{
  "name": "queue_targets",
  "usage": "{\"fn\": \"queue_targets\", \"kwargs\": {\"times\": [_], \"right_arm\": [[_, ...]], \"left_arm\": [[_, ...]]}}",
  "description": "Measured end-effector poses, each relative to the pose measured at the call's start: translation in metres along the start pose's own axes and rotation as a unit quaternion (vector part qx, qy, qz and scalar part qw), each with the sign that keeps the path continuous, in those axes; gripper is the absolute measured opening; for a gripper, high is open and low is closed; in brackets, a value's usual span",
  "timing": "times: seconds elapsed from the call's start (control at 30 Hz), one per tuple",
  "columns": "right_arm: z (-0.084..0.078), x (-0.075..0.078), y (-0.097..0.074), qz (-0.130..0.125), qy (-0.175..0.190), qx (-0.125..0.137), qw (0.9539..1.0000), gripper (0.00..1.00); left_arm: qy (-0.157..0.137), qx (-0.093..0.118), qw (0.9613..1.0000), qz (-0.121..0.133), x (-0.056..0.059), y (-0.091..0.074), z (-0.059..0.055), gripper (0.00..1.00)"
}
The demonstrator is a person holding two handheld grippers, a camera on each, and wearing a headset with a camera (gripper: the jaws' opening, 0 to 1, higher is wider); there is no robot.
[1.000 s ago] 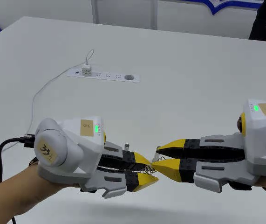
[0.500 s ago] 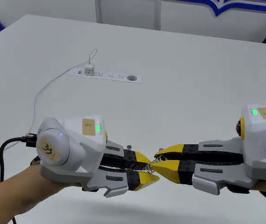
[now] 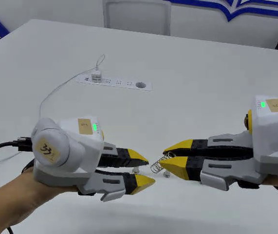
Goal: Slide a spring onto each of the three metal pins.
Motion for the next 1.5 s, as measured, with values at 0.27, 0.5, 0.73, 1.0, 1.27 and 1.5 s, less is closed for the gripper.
{"fn": "queue_targets", "kwargs": {"times": [0.27, 0.5, 0.73, 1.0, 1.27, 1.5], "right_arm": [[-0.003, 0.015, -0.006, -0.025, -0.001, -0.006, 0.9997, 0.11], [-0.009, 0.032, -0.012, -0.052, 0.008, -0.015, 0.9985, 0.11], [-0.02, 0.05, -0.015, -0.069, 0.002, -0.04, 0.9968, 0.11], [-0.035, 0.072, -0.02, -0.079, -0.002, -0.071, 0.9944, 0.11], [-0.044, 0.083, -0.01, -0.083, 0.002, -0.087, 0.9928, 0.11], [-0.053, 0.087, 0.003, -0.082, 0.012, -0.099, 0.9917, 0.11]], "left_arm": [[-0.004, 0.03, 0.998, 0.055, -0.025, -0.026, 0.009, 0.46], [-0.025, 0.044, 0.9957, 0.078, -0.035, -0.045, 0.013, 0.57], [-0.017, 0.037, 0.9953, 0.088, -0.039, -0.061, 0.012, 0.75], [-0.035, 0.048, 0.9917, 0.114, -0.046, -0.073, 0.012, 0.93], [-0.04, 0.032, 0.9903, 0.129, -0.051, -0.081, 0.003, 1.0], [-0.044, 0.027, 0.9889, 0.139, -0.056, -0.086, 0.0, 1.0]]}}
Point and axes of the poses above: the centre of the closed fingertips' face, and the gripper's own axes: y roughly forward along the fingers, x roughly to its right, z roughly out of its top, the point moved 2 cm from there along -y, roughly backward along the fingers, and after that the axes turned 14 degrees about x, right-handed, at the moved point
